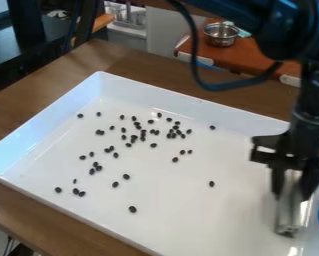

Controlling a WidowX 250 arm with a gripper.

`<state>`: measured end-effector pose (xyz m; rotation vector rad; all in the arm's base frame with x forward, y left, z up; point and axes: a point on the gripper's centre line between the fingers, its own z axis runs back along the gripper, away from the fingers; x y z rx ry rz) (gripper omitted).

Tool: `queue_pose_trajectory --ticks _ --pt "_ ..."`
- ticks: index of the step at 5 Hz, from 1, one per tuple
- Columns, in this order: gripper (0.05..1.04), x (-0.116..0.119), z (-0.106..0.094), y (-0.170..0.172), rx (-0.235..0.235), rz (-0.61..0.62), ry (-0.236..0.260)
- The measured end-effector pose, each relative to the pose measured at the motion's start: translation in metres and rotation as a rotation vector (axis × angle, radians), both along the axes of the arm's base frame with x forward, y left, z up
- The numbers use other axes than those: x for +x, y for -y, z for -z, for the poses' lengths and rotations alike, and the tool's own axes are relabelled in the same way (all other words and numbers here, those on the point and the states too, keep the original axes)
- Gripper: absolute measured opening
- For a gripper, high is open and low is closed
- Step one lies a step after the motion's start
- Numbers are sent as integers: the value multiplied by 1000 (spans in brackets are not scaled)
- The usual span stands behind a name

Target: Sweep into pile

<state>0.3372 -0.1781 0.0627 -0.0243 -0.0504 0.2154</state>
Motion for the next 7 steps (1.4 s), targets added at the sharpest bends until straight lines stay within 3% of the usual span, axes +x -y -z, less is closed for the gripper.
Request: queue_pose_trajectory --ticks 2,3,4,5,6,7 --pt "374 -17 -2 -77 43 -88 -15" --pt "374 -17 -1 -107 69 -99 8" --pt "374 -17 2 -143 130 -137 8" --pt "374 -25 -16 -155 88 -150 7" --pt "374 -29 -54 -122 -104 -125 64" --pt "374 -13 -83 -84 -217 -159 57"
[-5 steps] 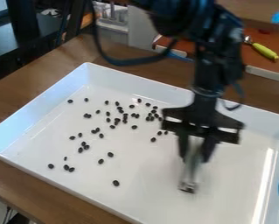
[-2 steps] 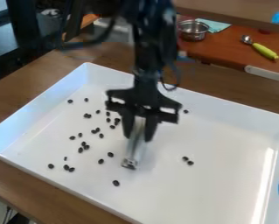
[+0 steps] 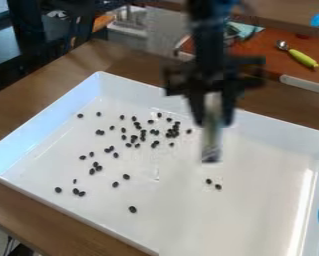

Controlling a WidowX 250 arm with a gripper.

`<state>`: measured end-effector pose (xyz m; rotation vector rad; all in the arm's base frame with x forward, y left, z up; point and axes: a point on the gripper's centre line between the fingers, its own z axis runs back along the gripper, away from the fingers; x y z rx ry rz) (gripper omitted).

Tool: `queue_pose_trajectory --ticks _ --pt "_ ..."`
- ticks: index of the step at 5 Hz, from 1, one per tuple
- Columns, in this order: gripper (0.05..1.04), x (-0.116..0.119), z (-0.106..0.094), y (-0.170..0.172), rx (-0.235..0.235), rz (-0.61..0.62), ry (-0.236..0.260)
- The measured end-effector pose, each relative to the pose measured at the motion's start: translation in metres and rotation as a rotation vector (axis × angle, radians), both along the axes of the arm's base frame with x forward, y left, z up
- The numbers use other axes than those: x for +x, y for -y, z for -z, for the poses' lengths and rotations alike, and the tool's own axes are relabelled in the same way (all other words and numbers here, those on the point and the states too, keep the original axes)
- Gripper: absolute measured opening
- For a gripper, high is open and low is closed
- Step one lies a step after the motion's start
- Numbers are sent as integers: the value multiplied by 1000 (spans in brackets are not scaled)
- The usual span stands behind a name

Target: Sweep into pile

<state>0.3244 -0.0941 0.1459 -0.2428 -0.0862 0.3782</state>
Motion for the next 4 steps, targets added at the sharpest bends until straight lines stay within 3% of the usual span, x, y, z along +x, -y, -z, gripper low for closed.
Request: queue_pose_trajectory --ticks 1,2,3,4 --pt "374 4 3 36 -69 -40 -54" --pt "374 16 19 62 -74 -38 -60" --pt "374 23 48 70 -40 -51 -85" --pt "374 32 67 66 -2 -47 -61"
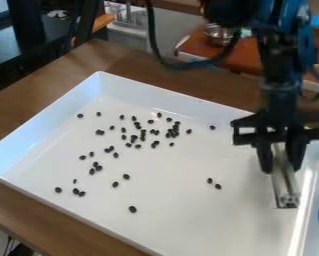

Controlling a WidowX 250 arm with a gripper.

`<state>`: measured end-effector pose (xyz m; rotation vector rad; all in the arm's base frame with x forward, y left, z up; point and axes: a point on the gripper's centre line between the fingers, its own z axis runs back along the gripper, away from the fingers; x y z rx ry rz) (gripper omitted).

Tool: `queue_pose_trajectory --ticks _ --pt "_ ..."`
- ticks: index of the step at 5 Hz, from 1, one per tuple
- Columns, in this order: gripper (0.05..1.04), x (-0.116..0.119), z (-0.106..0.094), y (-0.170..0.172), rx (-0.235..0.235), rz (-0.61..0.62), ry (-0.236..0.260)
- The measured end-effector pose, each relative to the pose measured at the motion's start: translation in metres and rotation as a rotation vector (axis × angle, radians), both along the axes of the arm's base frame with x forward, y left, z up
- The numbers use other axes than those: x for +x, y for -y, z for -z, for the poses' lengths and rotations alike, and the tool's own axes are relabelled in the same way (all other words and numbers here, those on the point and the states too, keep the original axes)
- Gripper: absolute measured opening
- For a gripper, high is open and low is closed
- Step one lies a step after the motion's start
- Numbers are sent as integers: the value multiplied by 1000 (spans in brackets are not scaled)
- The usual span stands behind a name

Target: Sweep into pile

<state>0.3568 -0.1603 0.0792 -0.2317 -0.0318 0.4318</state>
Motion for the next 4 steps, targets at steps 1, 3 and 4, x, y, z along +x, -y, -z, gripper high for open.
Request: queue_pose_trajectory --ticks 1,3,4 --pt "374 12 15 -9 13 0 34" --pt "374 21 20 -27 20 -5 60" --pt "374 20 21 -41 19 2 63"
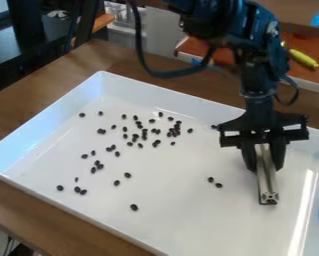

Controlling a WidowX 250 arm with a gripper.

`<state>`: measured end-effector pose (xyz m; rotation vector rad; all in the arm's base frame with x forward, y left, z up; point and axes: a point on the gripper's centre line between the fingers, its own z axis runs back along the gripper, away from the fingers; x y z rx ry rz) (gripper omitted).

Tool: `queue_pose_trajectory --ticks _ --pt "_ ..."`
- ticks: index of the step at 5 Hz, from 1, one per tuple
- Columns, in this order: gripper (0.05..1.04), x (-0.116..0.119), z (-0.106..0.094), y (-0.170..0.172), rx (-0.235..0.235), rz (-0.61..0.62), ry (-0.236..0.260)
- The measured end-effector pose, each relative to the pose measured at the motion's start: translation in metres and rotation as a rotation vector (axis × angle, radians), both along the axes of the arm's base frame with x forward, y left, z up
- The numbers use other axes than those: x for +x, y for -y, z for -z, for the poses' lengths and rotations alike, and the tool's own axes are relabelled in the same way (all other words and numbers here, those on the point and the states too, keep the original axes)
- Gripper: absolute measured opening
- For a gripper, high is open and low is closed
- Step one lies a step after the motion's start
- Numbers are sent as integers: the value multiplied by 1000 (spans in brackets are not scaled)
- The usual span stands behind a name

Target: Sweep into pile

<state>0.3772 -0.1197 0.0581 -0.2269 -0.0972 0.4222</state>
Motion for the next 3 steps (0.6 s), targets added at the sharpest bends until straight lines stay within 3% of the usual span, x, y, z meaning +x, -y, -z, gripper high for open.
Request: queue_pose_trajectory --ticks 3 --pt "374 -9 -1 -92 34 -57 -12"
